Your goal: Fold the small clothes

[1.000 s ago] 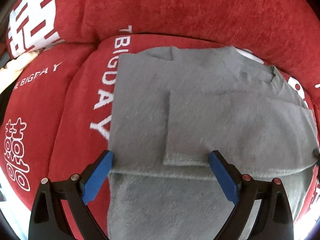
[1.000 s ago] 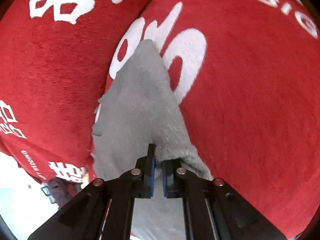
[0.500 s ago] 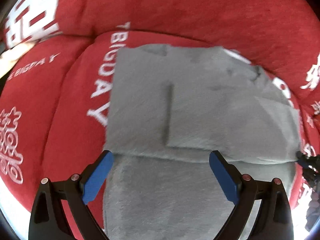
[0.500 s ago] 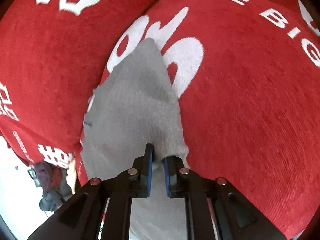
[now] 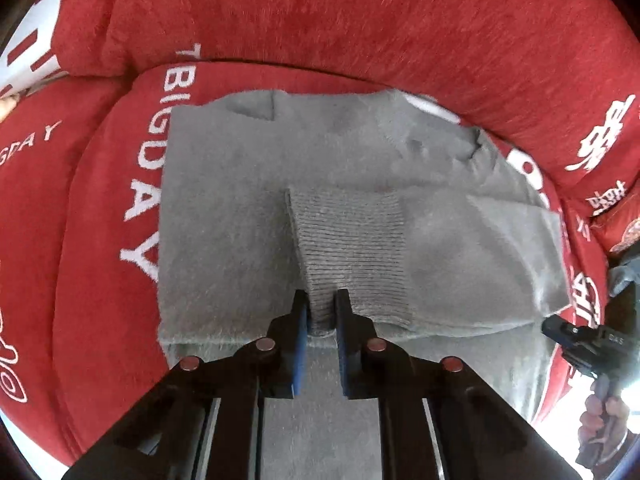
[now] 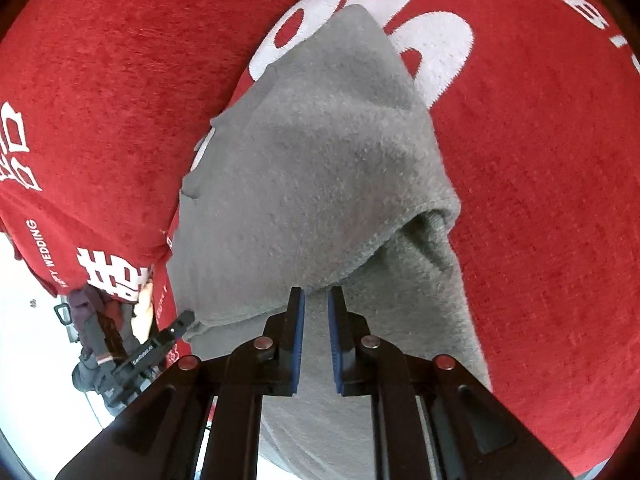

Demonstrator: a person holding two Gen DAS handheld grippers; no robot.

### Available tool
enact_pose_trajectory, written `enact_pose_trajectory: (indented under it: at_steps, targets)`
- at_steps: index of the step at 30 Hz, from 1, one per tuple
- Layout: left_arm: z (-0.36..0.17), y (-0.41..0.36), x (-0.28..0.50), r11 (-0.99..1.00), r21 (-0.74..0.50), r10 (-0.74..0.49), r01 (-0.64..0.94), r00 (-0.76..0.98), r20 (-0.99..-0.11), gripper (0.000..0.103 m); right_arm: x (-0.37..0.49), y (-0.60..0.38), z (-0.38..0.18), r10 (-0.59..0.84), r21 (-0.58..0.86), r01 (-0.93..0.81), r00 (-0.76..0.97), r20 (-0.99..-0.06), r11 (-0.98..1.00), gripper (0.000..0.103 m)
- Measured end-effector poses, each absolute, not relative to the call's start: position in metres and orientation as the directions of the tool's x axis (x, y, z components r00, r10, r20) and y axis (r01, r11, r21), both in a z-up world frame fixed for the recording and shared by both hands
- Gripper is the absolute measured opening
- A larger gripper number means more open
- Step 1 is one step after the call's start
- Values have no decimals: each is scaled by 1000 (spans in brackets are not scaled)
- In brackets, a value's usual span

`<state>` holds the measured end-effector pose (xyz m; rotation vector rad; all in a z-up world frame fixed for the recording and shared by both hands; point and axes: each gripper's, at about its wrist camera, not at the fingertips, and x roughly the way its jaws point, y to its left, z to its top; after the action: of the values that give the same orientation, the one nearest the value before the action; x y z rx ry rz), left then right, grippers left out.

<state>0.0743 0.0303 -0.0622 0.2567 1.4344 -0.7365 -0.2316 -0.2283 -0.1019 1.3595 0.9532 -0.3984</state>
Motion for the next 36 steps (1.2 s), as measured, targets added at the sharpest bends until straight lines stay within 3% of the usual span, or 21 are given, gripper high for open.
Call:
enact_pose_trajectory:
  at_steps: [7, 9, 11, 13, 19, 21, 23, 24, 25, 29, 36]
  targets:
    - [-66, 38, 59, 751, -188, -262, 633, 24, -965, 15, -223, -222, -97, 293, 622, 734, 553, -780, 273, 14]
    - [-64, 37, 58, 765, -149, -241, 626, 64, -968, 27, -219, -219, -99, 301, 617, 734, 543, -784, 283, 14]
    - [-64, 37, 58, 787, -118, -213, 606, 87, -973, 75, -217, -216, -100, 307, 616, 732, 539, -785, 292, 14]
    - [-61, 40, 58, 800, -90, -197, 593, 118, -973, 86, -215, -213, -100, 312, 612, 731, 531, -788, 300, 14]
    - [-59, 50, 54, 813, -66, -155, 579, 105, -982, 86, -209, -207, -93, 312, 595, 728, 509, -802, 340, 14]
    - [-61, 50, 49, 808, -46, -134, 588, 108, -985, 86, -208, -206, -90, 311, 586, 728, 499, -809, 356, 19]
    - [-64, 52, 43, 805, -36, -117, 592, 100, -988, 86, -208, -204, -88, 307, 577, 729, 491, -816, 369, 34]
    - [-66, 52, 41, 805, -35, -109, 592, 89, -990, 86, -208, -203, -87, 304, 572, 730, 486, -819, 374, 46]
    - [-67, 53, 39, 804, -41, -109, 593, 79, -991, 86, -208, -202, -85, 302, 568, 730, 483, -822, 379, 48]
    - [-61, 57, 34, 810, -47, -121, 584, 89, -989, 86, -217, -211, -74, 200, 509, 762, 469, -860, 402, 48]
    - [-52, 48, 44, 824, -40, -143, 565, 139, -980, 86, -244, -262, -62, 55, 508, 819, 514, -856, 265, 48]
